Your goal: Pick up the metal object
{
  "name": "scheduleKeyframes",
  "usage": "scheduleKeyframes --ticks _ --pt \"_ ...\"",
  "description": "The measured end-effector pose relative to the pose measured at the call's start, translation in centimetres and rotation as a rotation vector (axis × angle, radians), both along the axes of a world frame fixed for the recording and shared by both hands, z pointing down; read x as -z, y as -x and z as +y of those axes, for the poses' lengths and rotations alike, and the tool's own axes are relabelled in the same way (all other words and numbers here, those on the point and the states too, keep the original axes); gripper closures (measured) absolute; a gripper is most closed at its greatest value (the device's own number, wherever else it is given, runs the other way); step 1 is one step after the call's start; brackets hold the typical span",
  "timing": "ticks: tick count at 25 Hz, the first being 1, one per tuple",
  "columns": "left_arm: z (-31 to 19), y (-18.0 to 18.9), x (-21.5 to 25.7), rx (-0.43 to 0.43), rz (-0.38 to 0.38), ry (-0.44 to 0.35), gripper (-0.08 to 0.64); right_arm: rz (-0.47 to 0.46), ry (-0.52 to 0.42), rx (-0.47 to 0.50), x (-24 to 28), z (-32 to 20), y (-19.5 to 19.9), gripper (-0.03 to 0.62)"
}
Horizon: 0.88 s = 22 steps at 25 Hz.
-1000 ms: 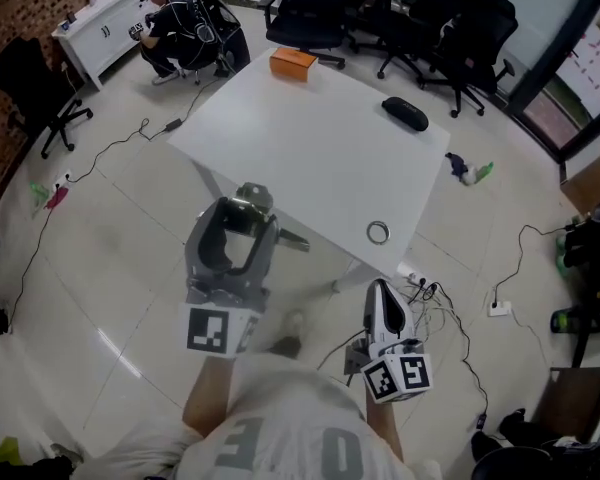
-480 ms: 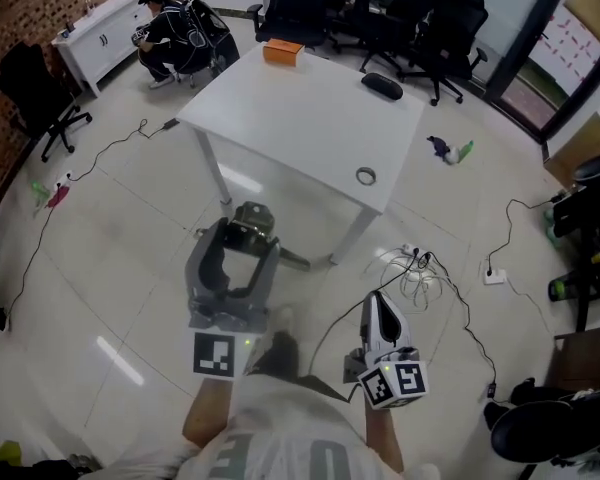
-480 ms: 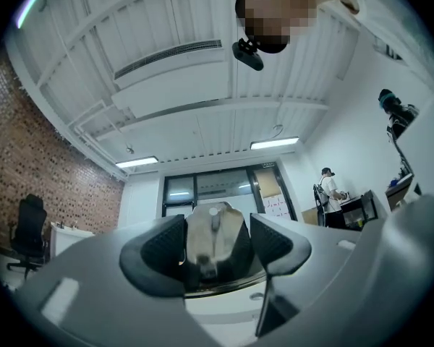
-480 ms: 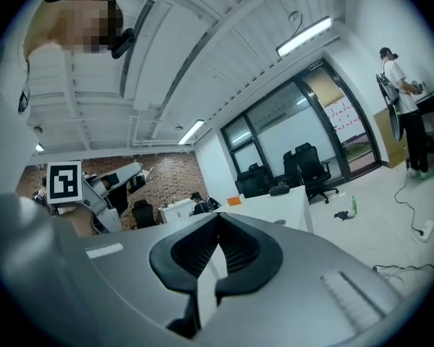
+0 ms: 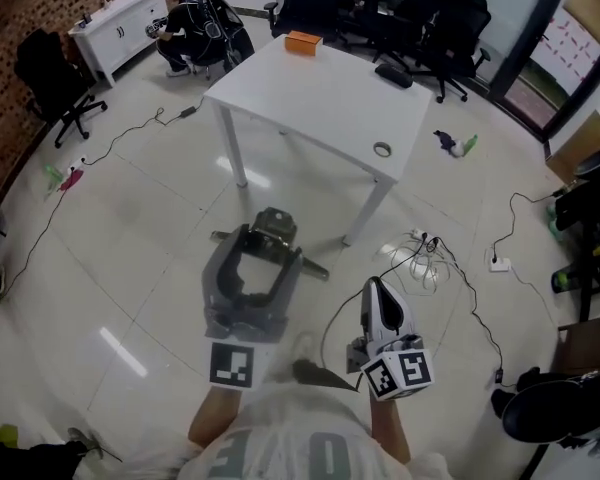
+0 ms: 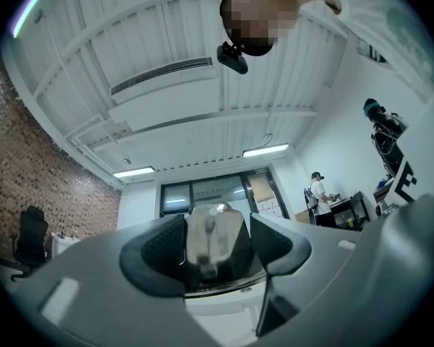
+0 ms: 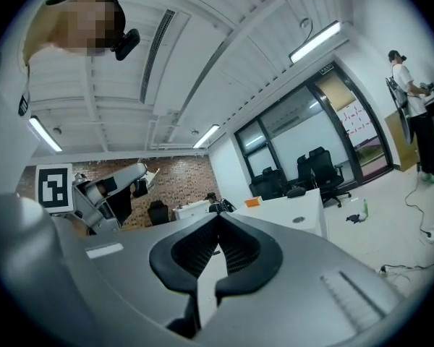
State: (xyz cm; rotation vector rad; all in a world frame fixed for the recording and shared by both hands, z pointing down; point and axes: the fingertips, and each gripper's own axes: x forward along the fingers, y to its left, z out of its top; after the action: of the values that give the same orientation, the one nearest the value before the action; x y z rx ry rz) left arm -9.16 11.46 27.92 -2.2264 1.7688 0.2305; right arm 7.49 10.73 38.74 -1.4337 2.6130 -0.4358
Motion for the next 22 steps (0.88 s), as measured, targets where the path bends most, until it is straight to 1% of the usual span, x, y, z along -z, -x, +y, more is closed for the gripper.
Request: scheduleKeyframes --ticks 2,6,9,12,14,16,18,22 --pt "2.9 0.8 0.1 0.003 -0.005 -0.006 0.278 0.000 -0.003 0.003 0.2 2.2 1.2 0.580" --pt "8.9 2.7 -0.9 0.014 0.010 0.031 0.278 -0.028 -0.005 0.002 0.9 7.4 3.2 0.580" --pt "13.9 3.8 -2.3 0.016 -0.032 0.068 0.278 -0.023 -0.002 -0.004 1.0 11.4 3.5 0.580" --pt "18.0 5.9 -3.0 0.059 -0.069 0.060 0.278 -0.011 0.002 -0.013 0.6 15.1 3.3 0.580" --pt "19.2 7.2 -3.0 0.100 -0.070 0.045 0.278 0.001 0.005 -0.017 0.2 16.7 3.3 0.580" --pt "19.8 7.4 -2.9 0.113 -0.067 0.033 0.278 0.001 0.010 -0.020 -0.1 17.8 3.3 0.580" --pt "20.6 6.7 -2.8 0.099 -0.056 0.025 0.278 -0.002 0.017 -0.012 -0.3 18.6 3.6 0.580" --pt "22.2 5.7 -3.1 0.074 -0.040 0.034 0.278 0.041 -0.002 0.012 -0.1 19.8 4.8 0.581"
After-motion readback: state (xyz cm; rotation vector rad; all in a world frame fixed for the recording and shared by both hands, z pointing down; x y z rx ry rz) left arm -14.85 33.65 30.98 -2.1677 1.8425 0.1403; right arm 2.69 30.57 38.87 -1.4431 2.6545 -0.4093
